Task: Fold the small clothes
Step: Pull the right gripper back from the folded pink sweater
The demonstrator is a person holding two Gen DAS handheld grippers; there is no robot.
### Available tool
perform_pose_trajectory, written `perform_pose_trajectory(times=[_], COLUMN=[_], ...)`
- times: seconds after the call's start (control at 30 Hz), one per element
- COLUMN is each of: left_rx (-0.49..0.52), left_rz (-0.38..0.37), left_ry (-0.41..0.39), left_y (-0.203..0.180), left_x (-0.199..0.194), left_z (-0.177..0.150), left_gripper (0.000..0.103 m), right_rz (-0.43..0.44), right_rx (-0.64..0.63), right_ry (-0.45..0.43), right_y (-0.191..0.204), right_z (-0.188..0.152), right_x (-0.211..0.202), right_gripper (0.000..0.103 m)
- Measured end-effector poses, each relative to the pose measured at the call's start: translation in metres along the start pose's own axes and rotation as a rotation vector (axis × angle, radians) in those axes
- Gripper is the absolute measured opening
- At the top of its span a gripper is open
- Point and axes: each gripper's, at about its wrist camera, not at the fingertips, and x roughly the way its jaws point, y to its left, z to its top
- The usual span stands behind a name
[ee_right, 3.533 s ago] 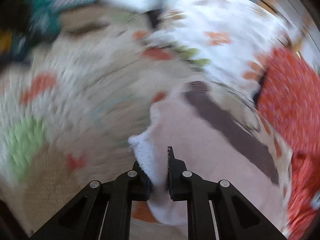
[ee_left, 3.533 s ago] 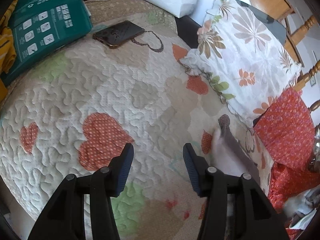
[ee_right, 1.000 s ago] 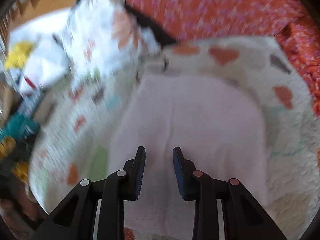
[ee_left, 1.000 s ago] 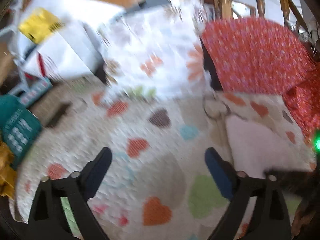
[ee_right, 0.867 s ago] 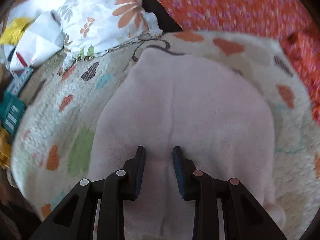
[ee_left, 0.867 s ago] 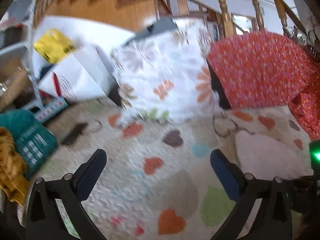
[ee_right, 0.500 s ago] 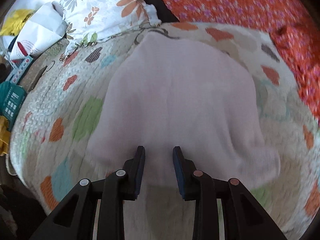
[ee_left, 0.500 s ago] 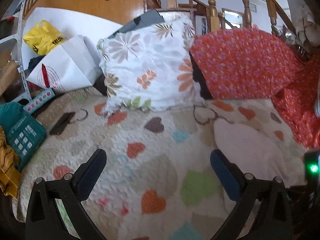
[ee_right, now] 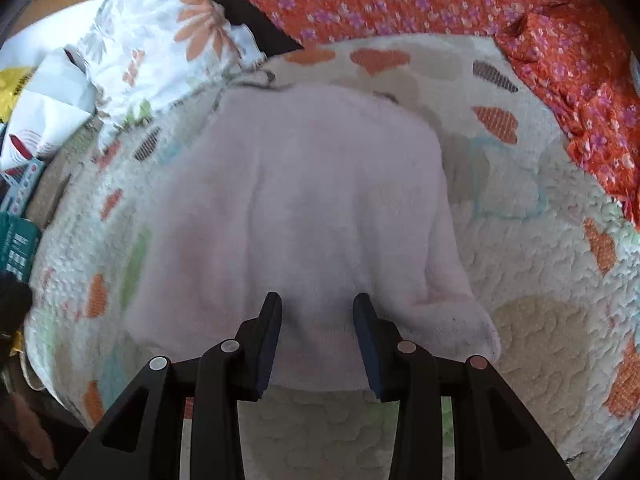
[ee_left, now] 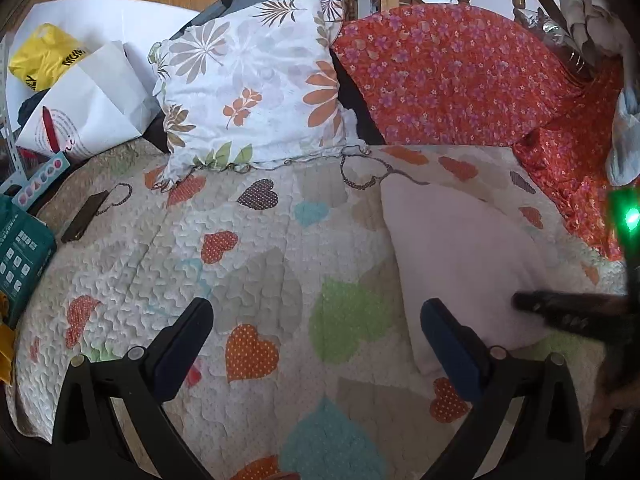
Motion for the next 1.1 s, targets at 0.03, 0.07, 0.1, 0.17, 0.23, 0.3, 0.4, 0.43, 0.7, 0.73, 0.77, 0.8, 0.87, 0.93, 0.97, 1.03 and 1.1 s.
perform_pose_trajectory(times=[0.03, 0.07, 0.1, 0.17, 0.23, 0.3, 0.4, 0.43, 0.7, 0.73, 0.77, 0.8, 0.87, 0.93, 0.97, 1.03, 1.1], left_rx=[-0.007, -0.012, -0.017, -0.027, -0.034, -0.029, -0.019, -0.014, -0.008, -0.009, -0.01, -0.011, -0.016, -0.02, -0.024, -0.03, -0.026], left_rz=[-0.003, -0.007, -0.008, -0.029, -0.045, -0.05, -0.049, -0.049, -0.049, -0.051, -0.051, -0.05, -0.053, -0.055, -0.06, -0.062, -0.064], left_ry=[0.003, 0.009, 0.019, 0.043, 0.065, 0.077, 0.094, 0.105, 0.157, 0.16, 0.162, 0.164, 0.165, 0.166, 0.166, 0.168, 0.167], left_y=[0.0, 0.001, 0.0, -0.001, -0.003, -0.005, -0.01, -0.011, -0.012, -0.012, -0.012, -0.011, -0.01, -0.009, -0.009, -0.008, -0.008], left_x=[0.002, 0.004, 0.007, 0.011, 0.015, 0.017, 0.021, 0.023, 0.034, 0.034, 0.035, 0.035, 0.035, 0.035, 0.035, 0.035, 0.035], left_z=[-0.001, 0.0, 0.0, 0.0, -0.001, -0.002, -0.004, -0.005, -0.01, -0.011, -0.011, -0.011, -0.011, -0.011, -0.01, -0.01, -0.01], left_gripper=[0.103, 0.103, 0.103, 0.103, 0.103, 0.103, 0.103, 0.103, 0.103, 0.103, 0.103, 0.103, 0.103, 0.103, 0.103, 0.103, 0.103], right_rz=[-0.004, -0.016, -0.029, -0.029, -0.028, -0.037, -0.068, -0.075, -0.104, -0.105, -0.106, -0.107, -0.108, -0.11, -0.11, -0.112, -0.113], right_rx=[0.005, 0.008, 0.013, 0.025, 0.031, 0.026, -0.002, -0.009, -0.034, -0.033, -0.033, -0.032, -0.034, -0.035, -0.035, -0.036, -0.037], right_ry=[-0.024, -0.043, -0.056, -0.057, -0.039, -0.033, -0.036, -0.038, -0.039, -0.038, -0.037, -0.035, -0.033, -0.032, -0.032, -0.033, -0.032], right_y=[-0.001, -0.001, -0.001, -0.002, -0.001, 0.0, 0.006, 0.007, 0.011, 0.011, 0.011, 0.011, 0.01, 0.01, 0.01, 0.01, 0.01], right_z=[0.002, 0.003, 0.004, 0.004, 0.005, 0.005, 0.005, 0.004, 0.001, 0.002, 0.001, 0.001, 0.001, 0.001, 0.001, 0.001, 0.001], right_x=[-0.005, -0.008, -0.009, -0.008, -0.004, -0.001, 0.002, 0.002, 0.003, 0.003, 0.003, 0.004, 0.004, 0.005, 0.005, 0.005, 0.005], right_gripper=[0.044, 0.049, 0.051, 0.051, 0.051, 0.051, 0.051, 0.052, 0.056, 0.056, 0.057, 0.057, 0.057, 0.058, 0.058, 0.058, 0.059])
